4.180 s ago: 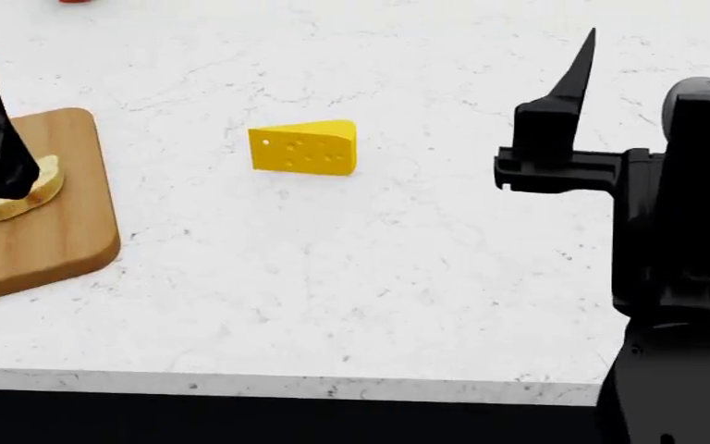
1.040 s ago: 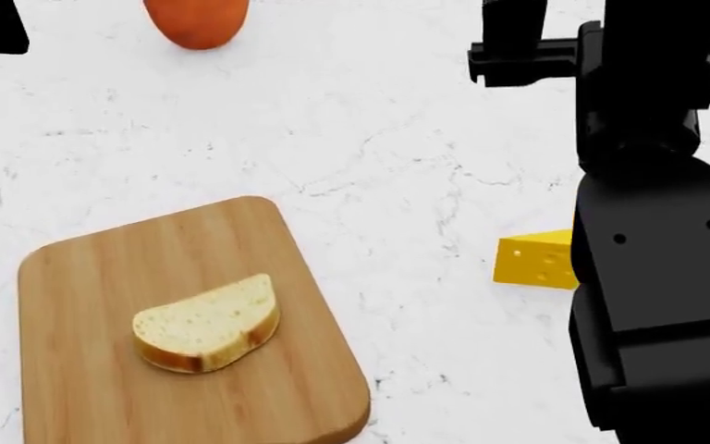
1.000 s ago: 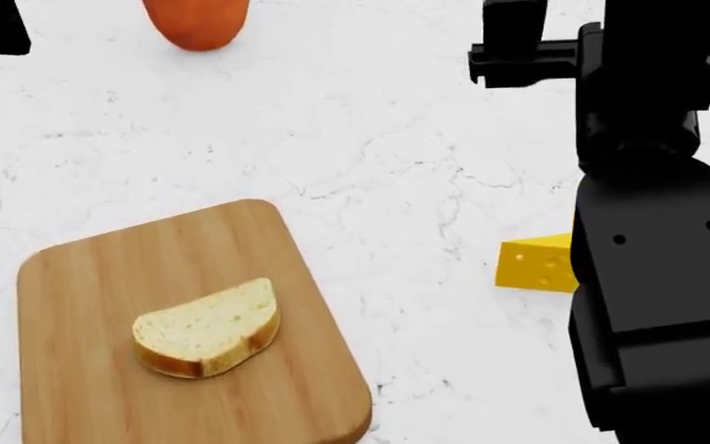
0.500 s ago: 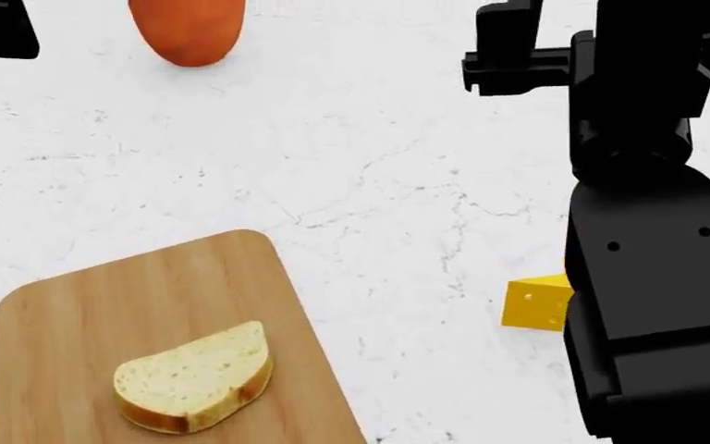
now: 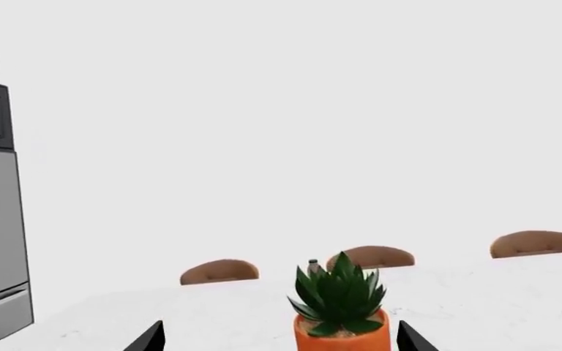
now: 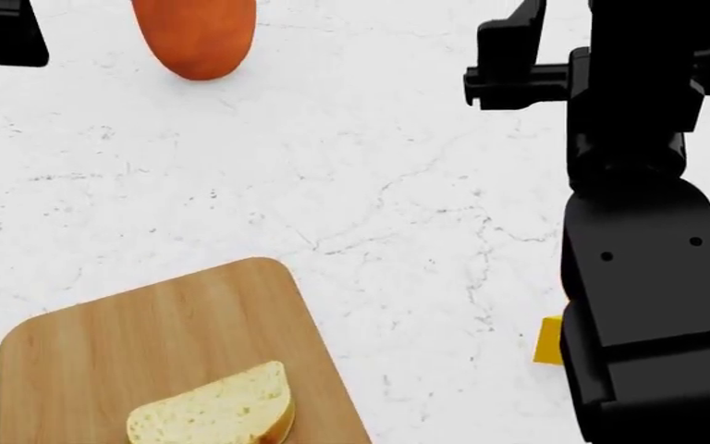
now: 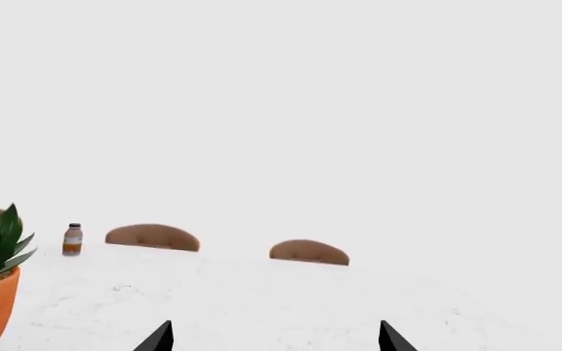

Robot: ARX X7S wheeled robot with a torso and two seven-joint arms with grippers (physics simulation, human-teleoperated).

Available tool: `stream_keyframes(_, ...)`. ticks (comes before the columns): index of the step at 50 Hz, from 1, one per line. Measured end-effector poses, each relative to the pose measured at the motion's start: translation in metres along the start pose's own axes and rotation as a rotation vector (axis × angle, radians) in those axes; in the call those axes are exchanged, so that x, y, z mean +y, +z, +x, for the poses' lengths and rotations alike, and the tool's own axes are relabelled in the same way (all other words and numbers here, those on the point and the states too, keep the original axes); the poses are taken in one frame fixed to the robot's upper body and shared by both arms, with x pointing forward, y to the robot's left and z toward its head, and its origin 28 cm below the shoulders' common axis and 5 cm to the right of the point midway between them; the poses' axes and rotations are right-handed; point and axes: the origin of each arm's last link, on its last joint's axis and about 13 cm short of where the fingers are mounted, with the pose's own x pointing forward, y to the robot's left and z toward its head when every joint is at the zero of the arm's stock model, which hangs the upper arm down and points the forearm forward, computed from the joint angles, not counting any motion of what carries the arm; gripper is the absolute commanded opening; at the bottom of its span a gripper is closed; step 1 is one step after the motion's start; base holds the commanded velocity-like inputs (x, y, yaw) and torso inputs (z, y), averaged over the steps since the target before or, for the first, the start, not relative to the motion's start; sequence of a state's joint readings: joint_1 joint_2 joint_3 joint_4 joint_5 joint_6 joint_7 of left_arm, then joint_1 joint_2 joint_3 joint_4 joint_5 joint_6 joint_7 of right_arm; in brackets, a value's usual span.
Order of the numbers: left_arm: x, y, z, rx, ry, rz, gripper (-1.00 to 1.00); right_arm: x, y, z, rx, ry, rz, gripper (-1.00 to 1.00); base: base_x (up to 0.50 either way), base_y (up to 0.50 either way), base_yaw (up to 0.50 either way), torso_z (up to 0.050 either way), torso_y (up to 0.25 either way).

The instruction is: Pick up the wedge of cheese and place it on the slice of bread to prepare a simple cheese on bread dish.

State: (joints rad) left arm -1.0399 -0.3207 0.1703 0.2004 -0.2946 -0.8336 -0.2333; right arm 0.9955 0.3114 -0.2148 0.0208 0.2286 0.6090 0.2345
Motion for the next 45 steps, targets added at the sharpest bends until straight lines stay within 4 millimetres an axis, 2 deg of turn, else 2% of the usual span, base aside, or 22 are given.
stream_keyframes(16, -0.001, -0.003, 0.000, 0.012, 0.000, 0.000, 1.00, 0.003, 0.000, -0.003, 0.021, -0.016, -0.005, 1.00, 0.00, 0.00, 0.00, 0.000, 0.000)
stream_keyframes(25, -0.002, -0.004, 0.000, 0.010, -0.004, -0.001, 1.00, 0.005, 0.001, -0.010, 0.083, -0.042, 0.052, 1.00, 0.00, 0.00, 0.00, 0.000, 0.000)
stream_keyframes(45, -0.004, -0.009, -0.002, 0.015, -0.019, -0.011, 1.00, 0.020, 0.000, -0.023, 0.287, -0.238, 0.090, 1.00, 0.00, 0.00, 0.00, 0.000, 0.000)
